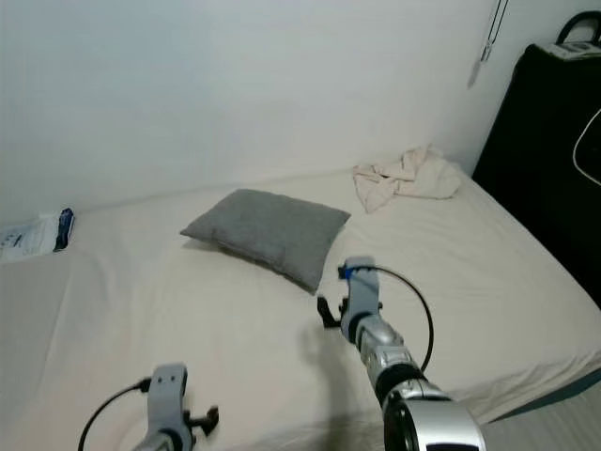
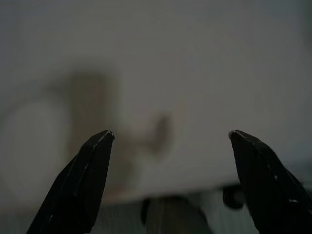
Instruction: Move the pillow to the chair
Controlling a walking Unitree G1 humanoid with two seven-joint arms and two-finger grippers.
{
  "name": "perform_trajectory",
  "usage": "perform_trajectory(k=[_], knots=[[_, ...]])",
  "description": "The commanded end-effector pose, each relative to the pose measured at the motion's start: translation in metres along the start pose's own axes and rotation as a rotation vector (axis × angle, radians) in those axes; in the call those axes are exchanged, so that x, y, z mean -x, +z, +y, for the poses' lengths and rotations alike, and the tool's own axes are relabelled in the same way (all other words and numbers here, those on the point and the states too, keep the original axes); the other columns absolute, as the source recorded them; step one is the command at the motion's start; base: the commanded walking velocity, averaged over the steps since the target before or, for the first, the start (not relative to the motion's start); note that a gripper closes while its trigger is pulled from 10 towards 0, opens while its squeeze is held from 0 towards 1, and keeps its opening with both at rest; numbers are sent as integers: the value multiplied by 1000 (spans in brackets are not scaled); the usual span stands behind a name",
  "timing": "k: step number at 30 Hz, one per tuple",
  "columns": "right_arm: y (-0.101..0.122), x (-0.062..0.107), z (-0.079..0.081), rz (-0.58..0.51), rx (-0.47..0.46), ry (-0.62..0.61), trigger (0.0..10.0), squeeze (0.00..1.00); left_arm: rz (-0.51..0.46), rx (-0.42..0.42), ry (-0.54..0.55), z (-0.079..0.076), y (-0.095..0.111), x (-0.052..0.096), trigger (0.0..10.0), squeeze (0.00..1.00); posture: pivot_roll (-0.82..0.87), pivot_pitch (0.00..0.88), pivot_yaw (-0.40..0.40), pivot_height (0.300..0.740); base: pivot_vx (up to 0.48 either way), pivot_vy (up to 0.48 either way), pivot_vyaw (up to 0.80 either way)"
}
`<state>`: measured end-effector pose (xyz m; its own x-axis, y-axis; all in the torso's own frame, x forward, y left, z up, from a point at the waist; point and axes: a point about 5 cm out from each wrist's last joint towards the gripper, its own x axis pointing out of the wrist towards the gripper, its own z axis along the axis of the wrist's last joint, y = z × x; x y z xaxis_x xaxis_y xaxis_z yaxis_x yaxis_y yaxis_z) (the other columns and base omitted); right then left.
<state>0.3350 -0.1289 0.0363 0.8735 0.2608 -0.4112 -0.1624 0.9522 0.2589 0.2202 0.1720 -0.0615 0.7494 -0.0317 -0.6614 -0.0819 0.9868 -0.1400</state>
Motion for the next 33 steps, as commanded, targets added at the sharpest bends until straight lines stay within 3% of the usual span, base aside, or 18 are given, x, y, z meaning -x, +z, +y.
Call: perform_trajectory(k=[1,8,17,21,31,33], knots=[[1,-1,3,-14,-83,14,10000,0,-40,-34,2,6,10,-1,10000,0,-66,135,13,710,0,0,0],[13,-1,-3,-77,-250,8,10000,0,-106,-81,27,13,25,-2,10000,0,-74,136,11,675,0,0,0],[24,2,-18,-126,-311,-4,10000,0,-141,-60,75,25,29,0,10000,0,-86,130,0,630,0,0,0],[28,3,-21,-156,-334,-1,10000,0,-164,-74,86,27,33,1,10000,0,-87,132,0,630,0,0,0],[47,4,-30,-225,-361,-24,10000,0,-342,0,99,35,67,2,10000,0,-68,202,24,630,0,0,0],[63,6,-37,-293,-406,-52,10000,0,-461,-51,30,30,90,4,10000,0,-41,256,51,630,0,0,0]])
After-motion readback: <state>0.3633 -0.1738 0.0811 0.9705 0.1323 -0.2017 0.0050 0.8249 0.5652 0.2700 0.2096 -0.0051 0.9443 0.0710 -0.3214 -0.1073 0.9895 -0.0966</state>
